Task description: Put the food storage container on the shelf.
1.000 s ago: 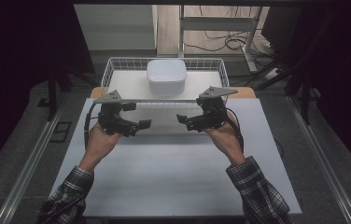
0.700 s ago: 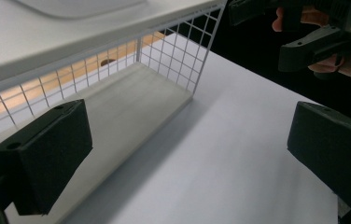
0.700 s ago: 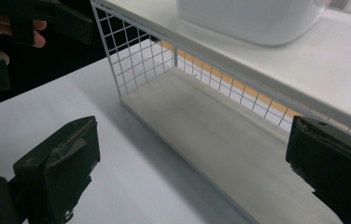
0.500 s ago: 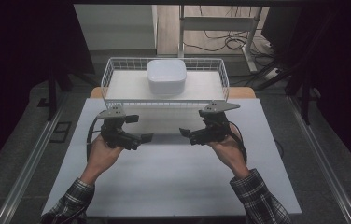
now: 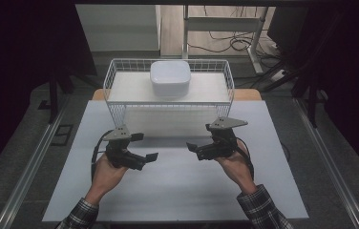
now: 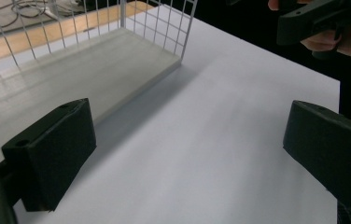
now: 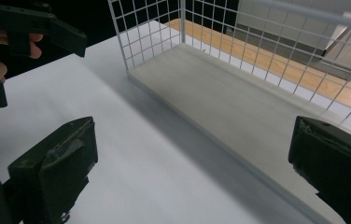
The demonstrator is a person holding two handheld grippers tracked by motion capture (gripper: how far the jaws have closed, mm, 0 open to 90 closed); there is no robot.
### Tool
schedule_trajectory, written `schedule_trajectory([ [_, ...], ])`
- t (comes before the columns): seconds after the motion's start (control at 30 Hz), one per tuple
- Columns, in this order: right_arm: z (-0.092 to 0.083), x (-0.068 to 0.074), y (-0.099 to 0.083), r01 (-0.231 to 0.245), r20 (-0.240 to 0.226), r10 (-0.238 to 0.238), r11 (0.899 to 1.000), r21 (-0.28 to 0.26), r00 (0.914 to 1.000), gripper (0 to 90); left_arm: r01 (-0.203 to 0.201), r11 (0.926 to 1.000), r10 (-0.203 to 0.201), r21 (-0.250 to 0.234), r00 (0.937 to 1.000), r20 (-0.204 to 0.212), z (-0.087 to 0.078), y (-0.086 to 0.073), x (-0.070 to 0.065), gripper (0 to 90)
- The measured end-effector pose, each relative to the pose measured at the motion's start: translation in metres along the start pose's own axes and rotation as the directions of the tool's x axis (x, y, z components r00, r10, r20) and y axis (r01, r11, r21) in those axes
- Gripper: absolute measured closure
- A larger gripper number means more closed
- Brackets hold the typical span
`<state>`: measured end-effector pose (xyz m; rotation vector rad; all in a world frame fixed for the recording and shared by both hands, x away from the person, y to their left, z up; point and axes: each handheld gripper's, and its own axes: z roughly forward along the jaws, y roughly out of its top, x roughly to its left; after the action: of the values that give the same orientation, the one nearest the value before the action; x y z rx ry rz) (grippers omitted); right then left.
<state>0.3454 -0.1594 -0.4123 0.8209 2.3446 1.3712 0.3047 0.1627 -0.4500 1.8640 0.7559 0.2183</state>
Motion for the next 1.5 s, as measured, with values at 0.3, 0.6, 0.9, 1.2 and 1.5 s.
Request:
schedule_trajectory([
  [0.3,-0.001,0.004,-0.015,0.009,0.003,-0.009,1.000,0.026,1.0000,0.7,-0.006,0.9997,0.006,0.022,0.9999,-0.008,0.003,-0.019,-0.007,2.6],
  [0.6,0.001,0.015,-0.034,0.037,0.000,-0.037,0.998,0.046,0.9993,0.6,-0.001,0.9996,0.001,0.027,1.0000,-0.008,0.004,-0.040,-0.016,2.9],
  [0.9,0.000,0.019,-0.046,0.037,-0.003,-0.037,0.997,0.060,0.9993,0.7,0.003,0.9990,-0.002,0.045,0.9999,-0.013,0.004,-0.050,-0.019,3.1],
  [1.2,-0.003,0.020,-0.061,0.051,0.004,-0.051,0.995,0.091,0.9987,0.3,0.015,0.9981,-0.013,0.060,0.9995,-0.028,-0.001,-0.062,-0.020,3.3],
  [1.5,-0.013,0.018,-0.075,0.046,0.029,-0.050,0.992,0.115,0.9983,0.0,0.024,0.9974,-0.020,0.068,0.9981,-0.059,-0.010,-0.070,-0.019,3.0],
])
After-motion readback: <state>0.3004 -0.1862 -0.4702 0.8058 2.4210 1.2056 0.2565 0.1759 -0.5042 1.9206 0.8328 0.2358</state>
